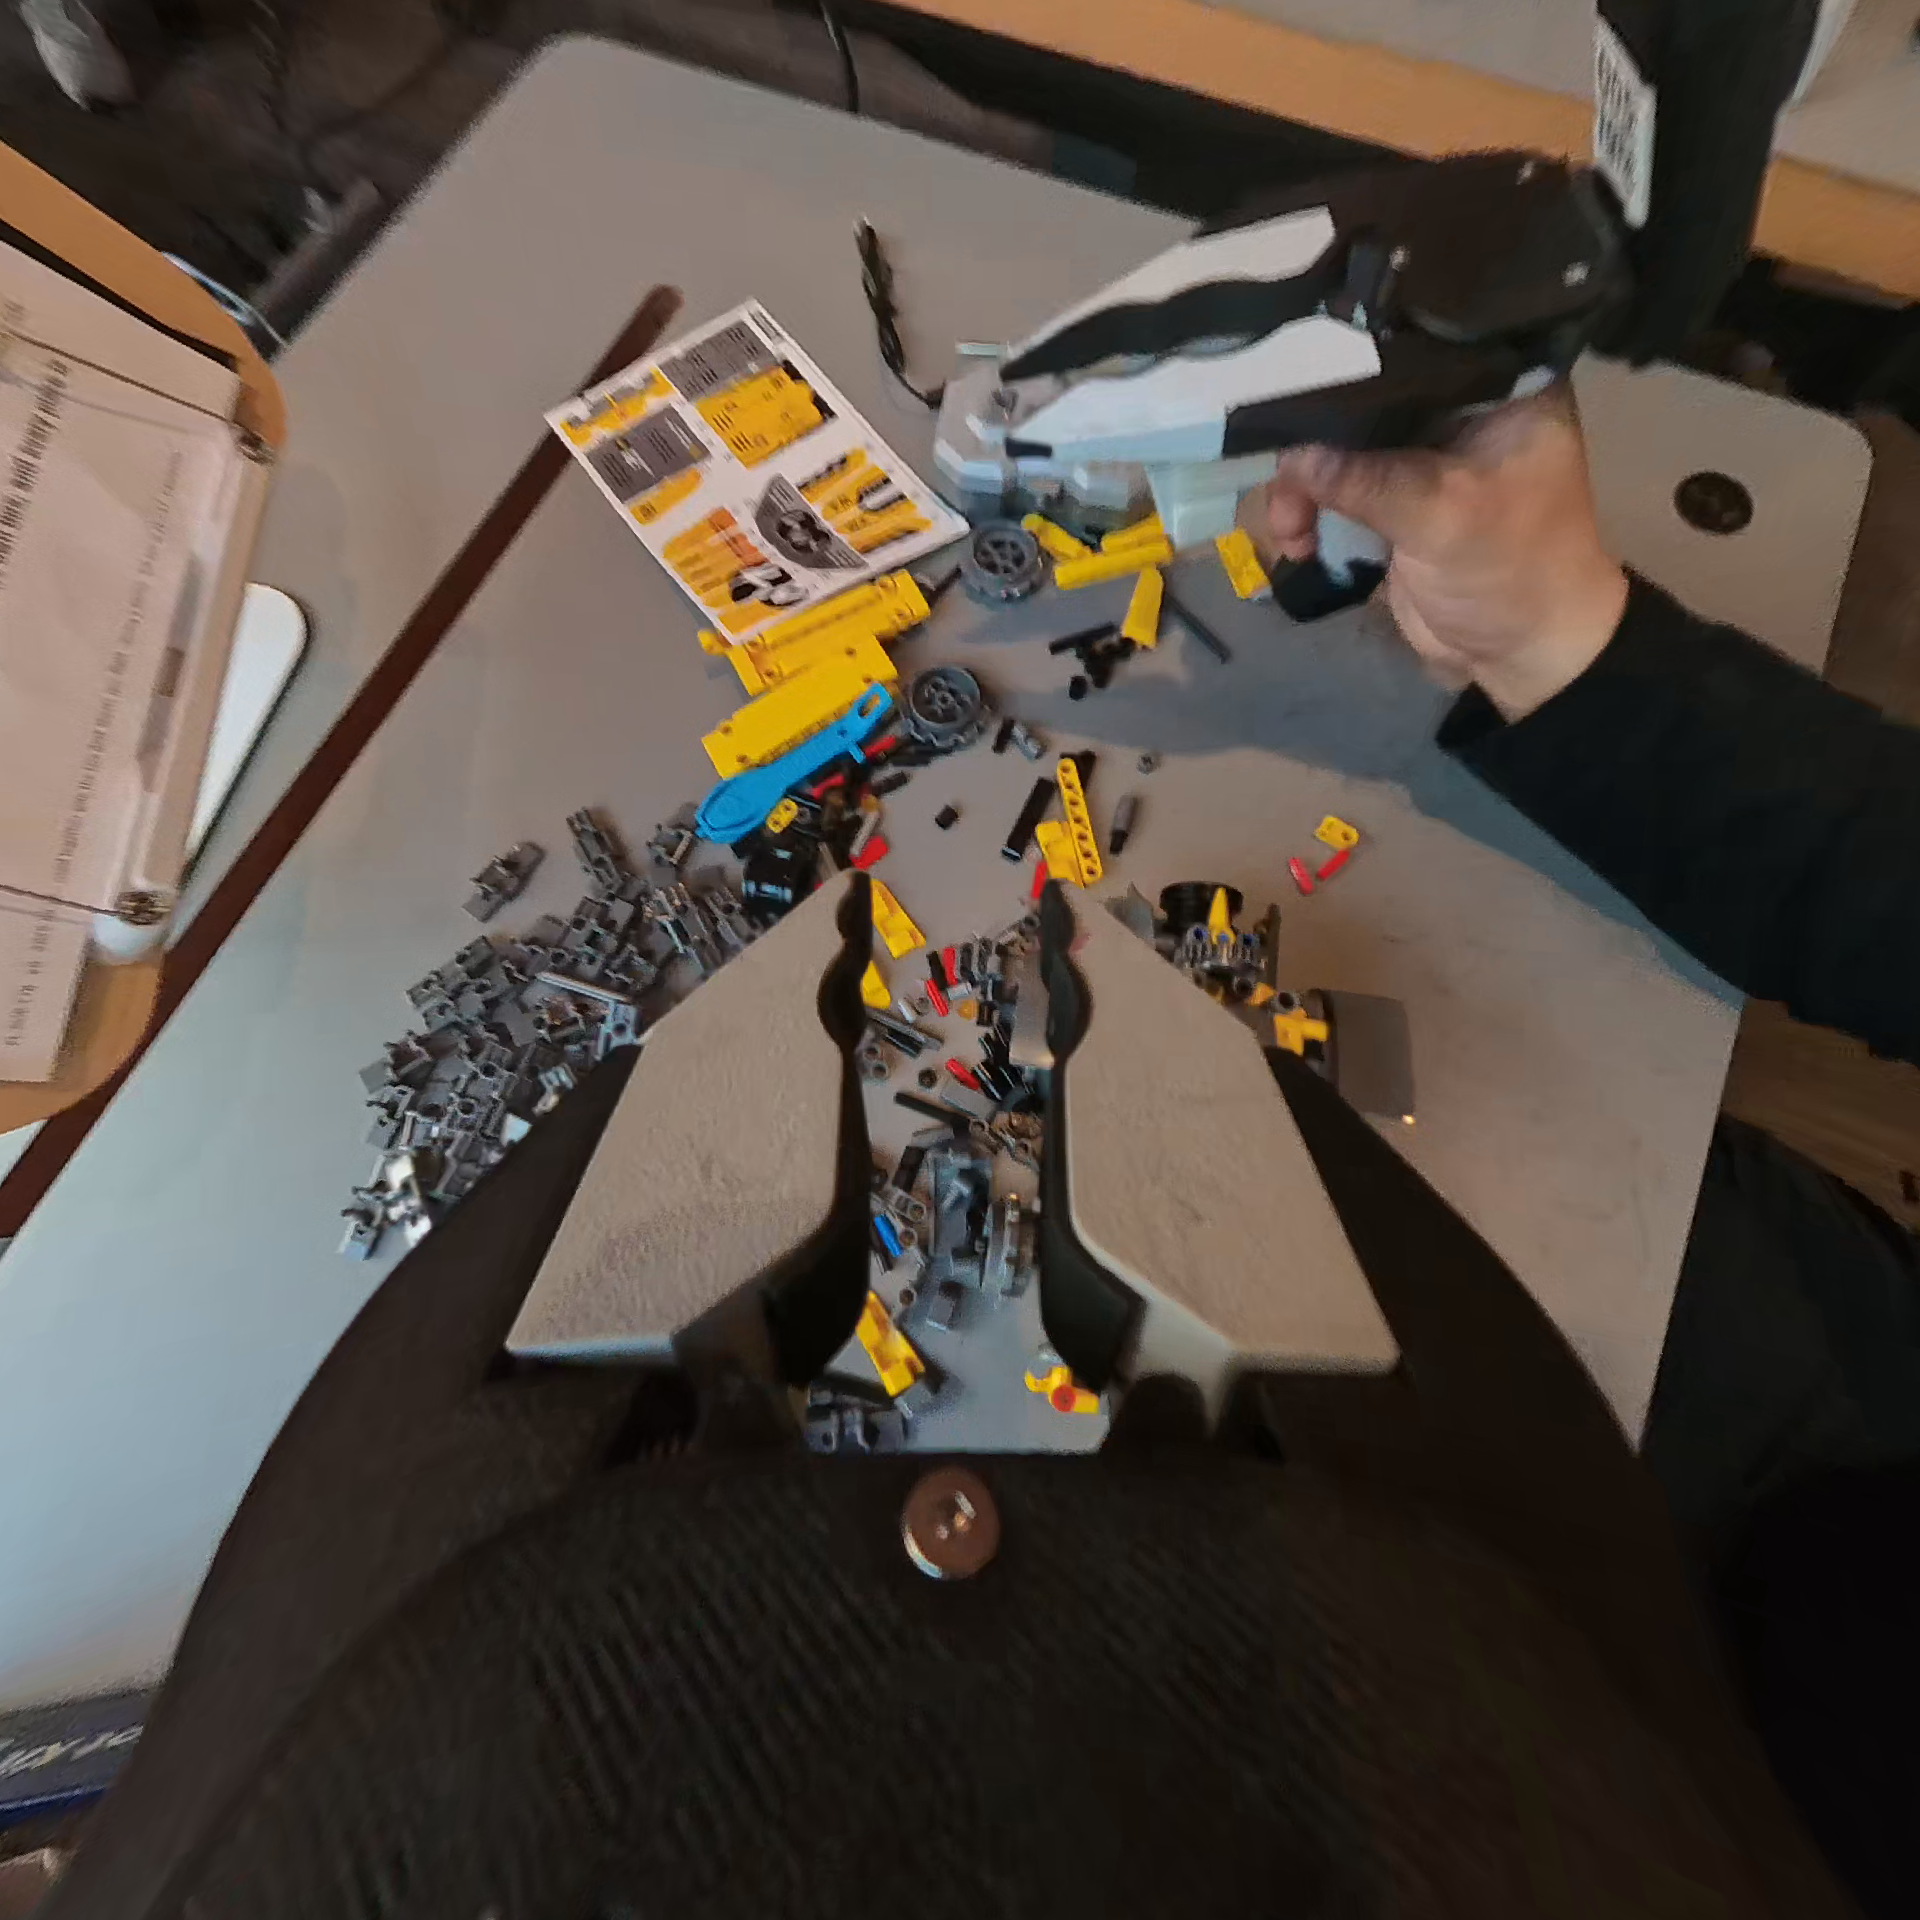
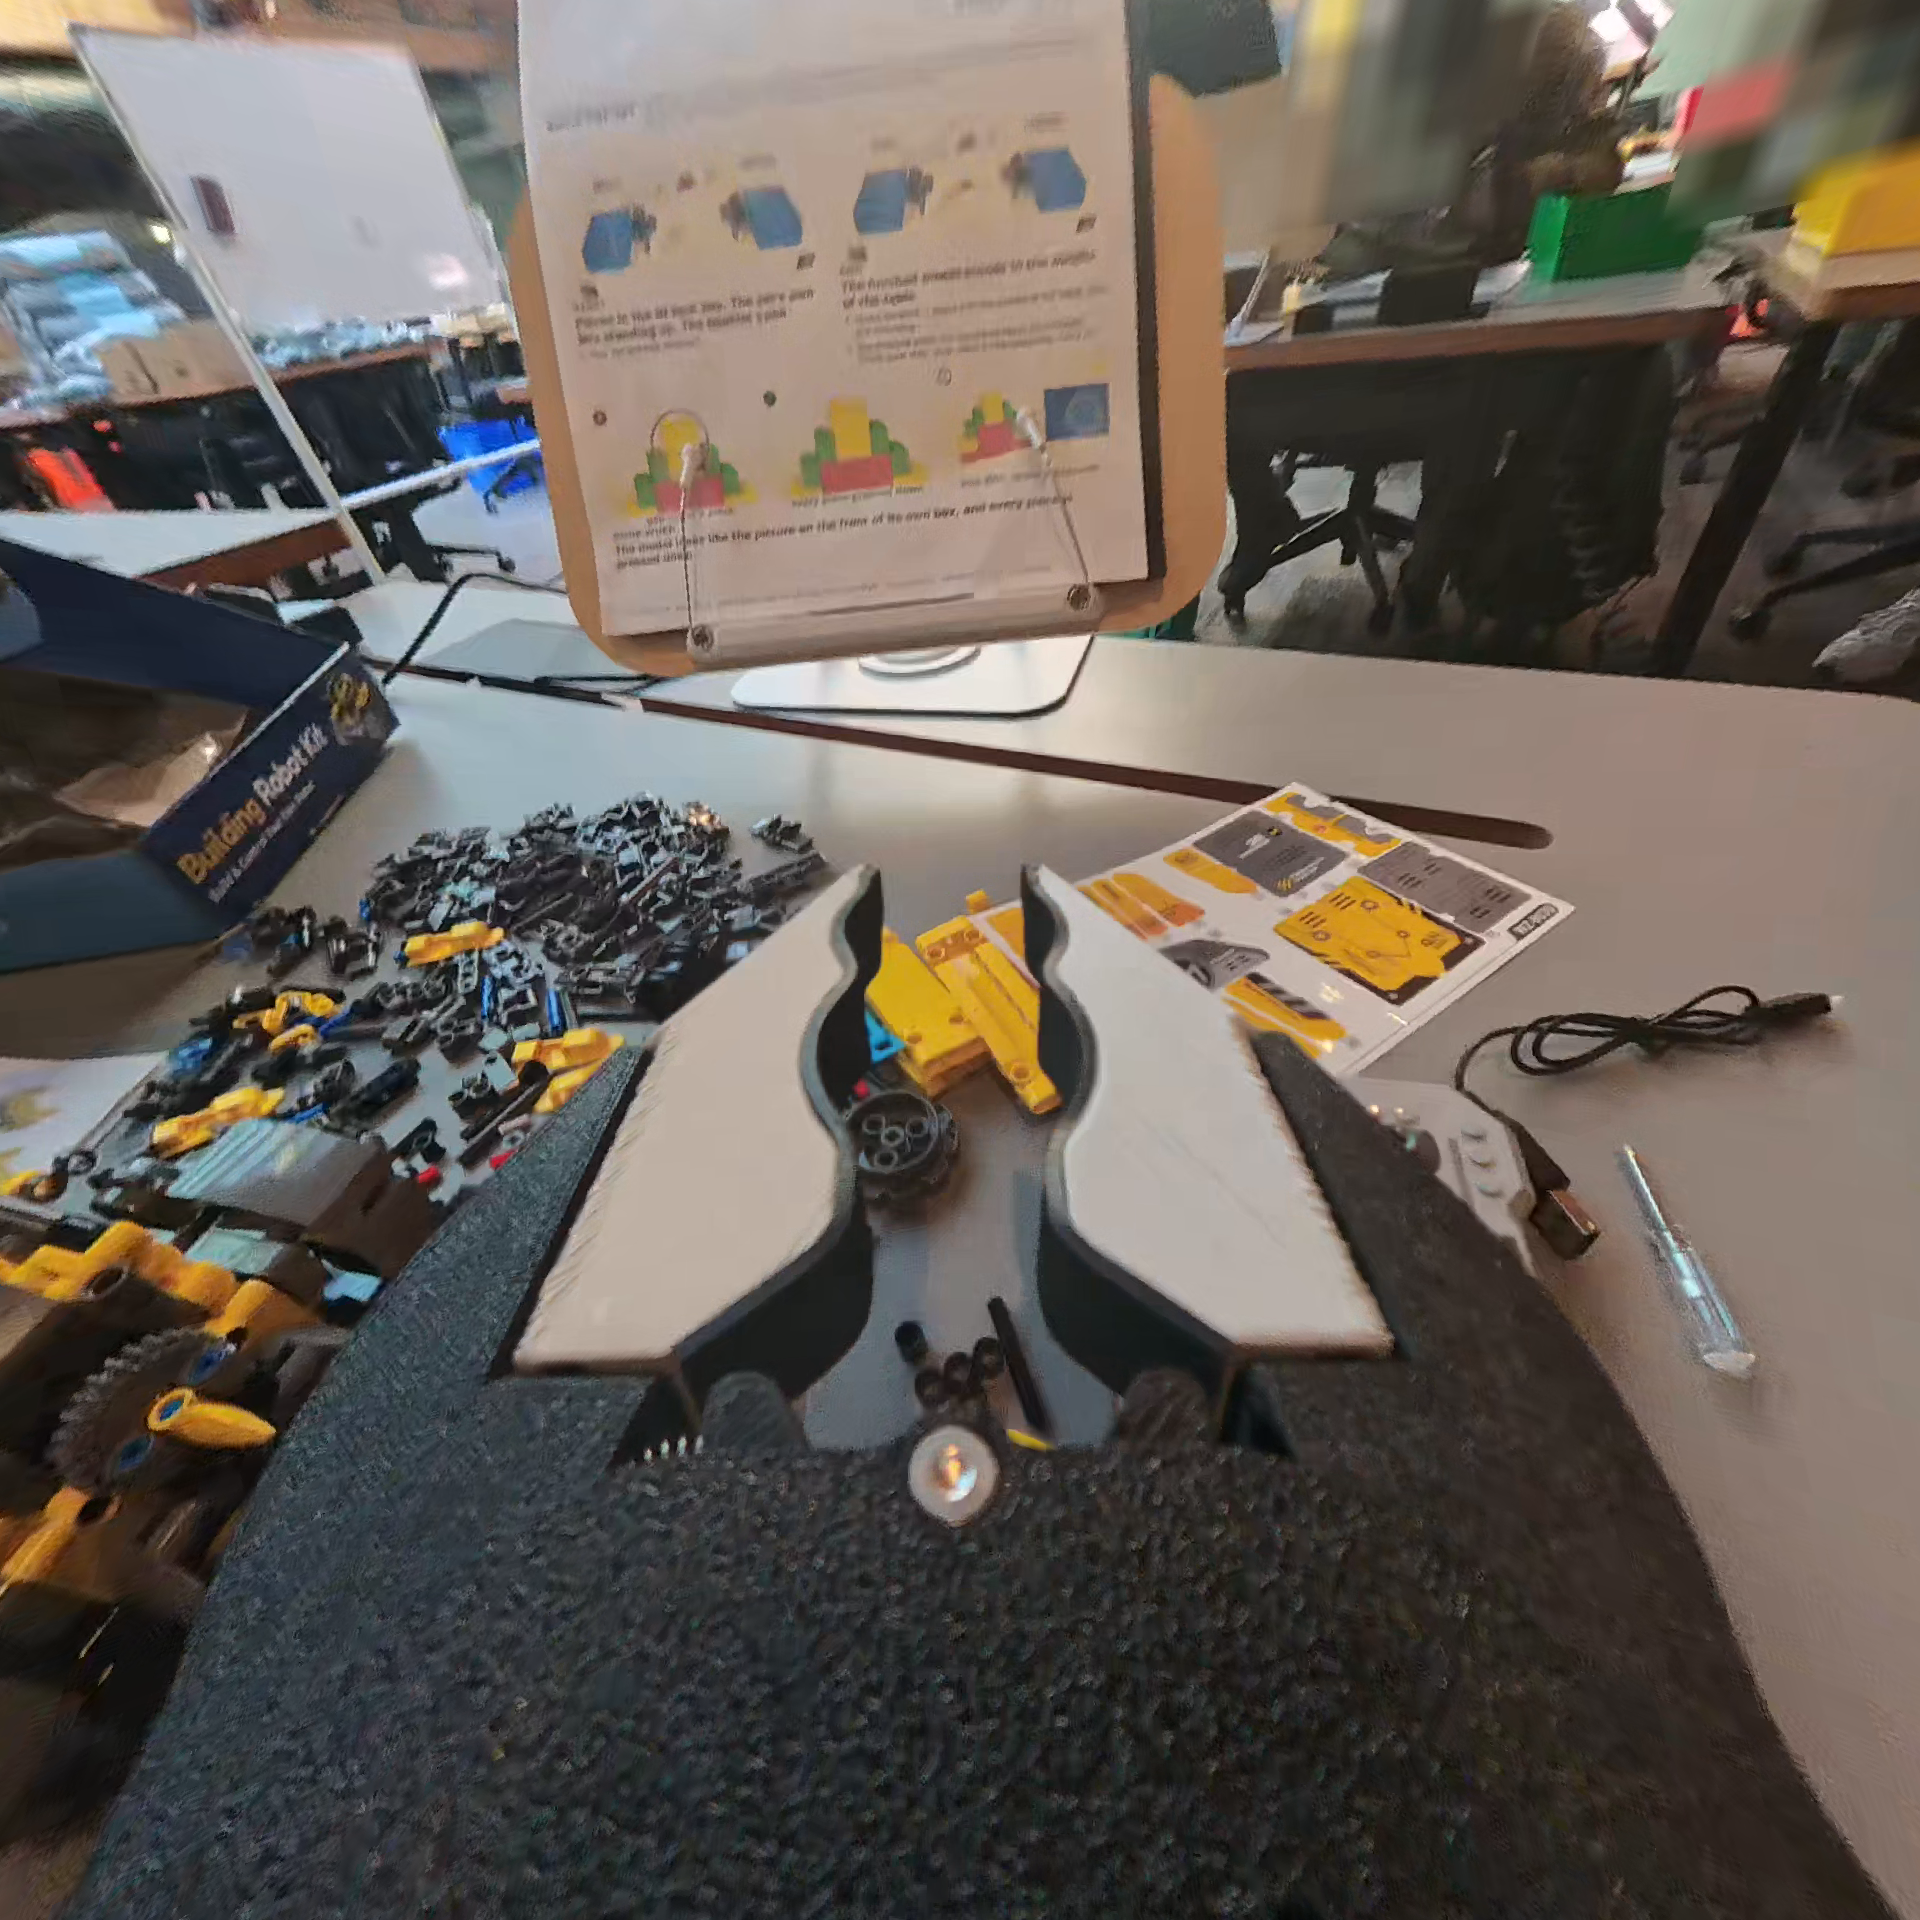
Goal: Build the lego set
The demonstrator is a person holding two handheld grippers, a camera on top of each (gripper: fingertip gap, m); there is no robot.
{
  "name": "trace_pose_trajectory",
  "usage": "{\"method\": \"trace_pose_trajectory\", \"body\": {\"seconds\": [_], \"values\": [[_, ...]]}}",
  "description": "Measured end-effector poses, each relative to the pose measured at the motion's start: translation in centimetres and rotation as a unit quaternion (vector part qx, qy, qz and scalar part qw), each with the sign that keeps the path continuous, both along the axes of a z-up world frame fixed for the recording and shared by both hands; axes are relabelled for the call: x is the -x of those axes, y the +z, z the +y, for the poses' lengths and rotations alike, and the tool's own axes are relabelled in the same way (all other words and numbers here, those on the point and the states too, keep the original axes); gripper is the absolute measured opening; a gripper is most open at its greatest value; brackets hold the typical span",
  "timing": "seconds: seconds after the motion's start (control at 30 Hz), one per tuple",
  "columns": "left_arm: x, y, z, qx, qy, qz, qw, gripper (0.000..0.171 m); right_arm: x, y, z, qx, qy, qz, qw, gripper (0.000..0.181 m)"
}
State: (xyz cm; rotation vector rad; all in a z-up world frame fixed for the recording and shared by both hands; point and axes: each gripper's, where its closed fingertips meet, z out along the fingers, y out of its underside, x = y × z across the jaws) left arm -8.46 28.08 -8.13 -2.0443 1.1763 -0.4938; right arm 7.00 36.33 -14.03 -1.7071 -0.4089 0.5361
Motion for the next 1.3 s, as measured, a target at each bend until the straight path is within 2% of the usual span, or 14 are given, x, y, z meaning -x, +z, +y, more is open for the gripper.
{"method": "trace_pose_trajectory", "body": {"seconds": [0.1, 0.23, 0.33, 0.43, 0.5, 0.67, 0.77, 0.9, 1.03, 1.3], "values": [[-0.1, -3.6, -0.5, 0.046, -0.027, 0.058, 0.997, 0.030, -0.6, -0.8, 0.0, -0.001, -0.018, -0.017, 1.000, 0.023], [0.5, -9.3, -1.7, 0.128, -0.063, 0.152, 0.978, 0.012, -1.9, -0.5, 0.5, -0.009, -0.048, -0.024, 0.999, 0.022], [0.8, -12.3, -2.6, 0.166, -0.082, 0.200, 0.962, 0.000, -2.6, -0.6, 0.6, -0.009, -0.061, -0.012, 0.998, 0.020], [-0.9, -11.8, -3.4, 0.195, -0.105, 0.149, 0.964, 0.000, -2.6, -0.9, 0.7, -0.003, -0.062, -0.007, 0.998, 0.020], [-1.3, -12.1, -3.9, 0.210, -0.118, 0.144, 0.960, 0.000, -2.3, -1.0, 0.8, -0.004, -0.059, -0.008, 0.998, 0.020], [-0.6, -11.1, -2.0, 0.168, -0.087, 0.143, 0.972, 0.000, -1.7, -1.7, 0.9, 0.003, -0.054, -0.030, 0.998, 0.020], [1.0, -9.5, -1.0, 0.149, -0.054, 0.132, 0.978, 0.005, -1.6, -1.8, 0.9, 0.003, -0.054, -0.033, 0.998, 0.020], [4.5, -8.2, 1.4, 0.099, 0.016, 0.160, 0.982, 0.009, -1.4, -2.1, 1.0, 0.004, -0.054, -0.044, 0.998, 0.019], [7.0, -7.2, 2.3, 0.084, 0.047, 0.158, 0.983, 0.008, -0.8, -2.6, 1.1, 0.009, -0.050, -0.057, 0.997, 0.019], [11.9, -10.8, 2.2, 0.147, 0.074, 0.239, 0.957, 0.012, 0.2, -3.0, 1.0, 0.005, -0.044, -0.084, 0.996, 0.018]]}}
